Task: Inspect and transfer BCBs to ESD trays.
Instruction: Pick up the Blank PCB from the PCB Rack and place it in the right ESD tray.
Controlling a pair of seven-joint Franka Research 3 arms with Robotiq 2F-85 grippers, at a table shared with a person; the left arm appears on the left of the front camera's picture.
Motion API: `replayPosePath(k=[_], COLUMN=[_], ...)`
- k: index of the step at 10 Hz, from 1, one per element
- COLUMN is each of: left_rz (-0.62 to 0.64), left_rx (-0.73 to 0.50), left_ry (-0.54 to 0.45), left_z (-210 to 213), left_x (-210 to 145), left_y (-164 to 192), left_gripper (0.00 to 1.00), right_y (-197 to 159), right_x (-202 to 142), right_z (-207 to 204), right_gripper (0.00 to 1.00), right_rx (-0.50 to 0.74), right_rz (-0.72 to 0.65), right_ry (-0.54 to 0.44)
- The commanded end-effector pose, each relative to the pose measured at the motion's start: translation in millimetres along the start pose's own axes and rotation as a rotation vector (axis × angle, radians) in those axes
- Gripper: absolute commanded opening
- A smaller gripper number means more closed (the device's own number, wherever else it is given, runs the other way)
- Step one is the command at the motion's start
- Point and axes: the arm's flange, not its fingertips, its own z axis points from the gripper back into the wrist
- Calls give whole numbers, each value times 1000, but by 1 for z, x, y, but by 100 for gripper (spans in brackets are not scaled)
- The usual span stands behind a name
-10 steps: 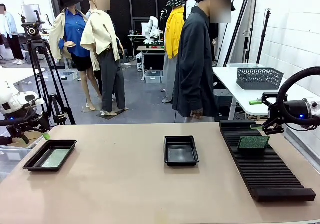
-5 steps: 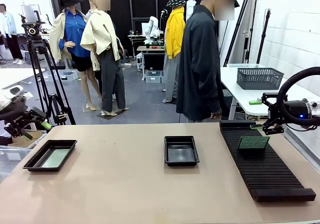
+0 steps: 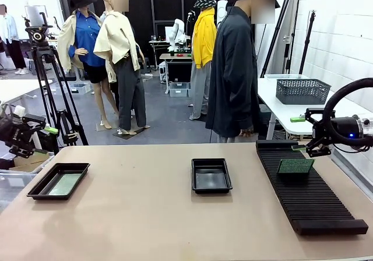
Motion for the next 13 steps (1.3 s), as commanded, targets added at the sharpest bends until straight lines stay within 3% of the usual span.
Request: replayPosePath(k=[1, 5, 7, 9, 10, 13], left_rz=[-76, -189, -222, -245, -199, -199], left_rx=[-170, -270, -272, -158, -267, -267], left_ry=[40, 168, 184, 245, 177, 177], left_z=[8, 5, 1, -6, -7, -7], left_x=[2, 10, 11, 11, 8, 8], left_y=[4, 15, 16, 9, 15, 15], left_gripper=[100, 100, 100, 100, 100, 100], right_y=[0, 0, 0, 0, 0, 0], right_x=[-3, -3, -3, -3, -3, -3], right_z=[-2, -2, -2, -2, -2, -2], right_gripper=[100, 100, 100, 100, 100, 100], right_rx=[-9, -9, -9, -9, -9, -9], right_rz=[-6, -6, -6, -6, -6, -6], right_ry=[-10, -10, -10, -10, -10, -10])
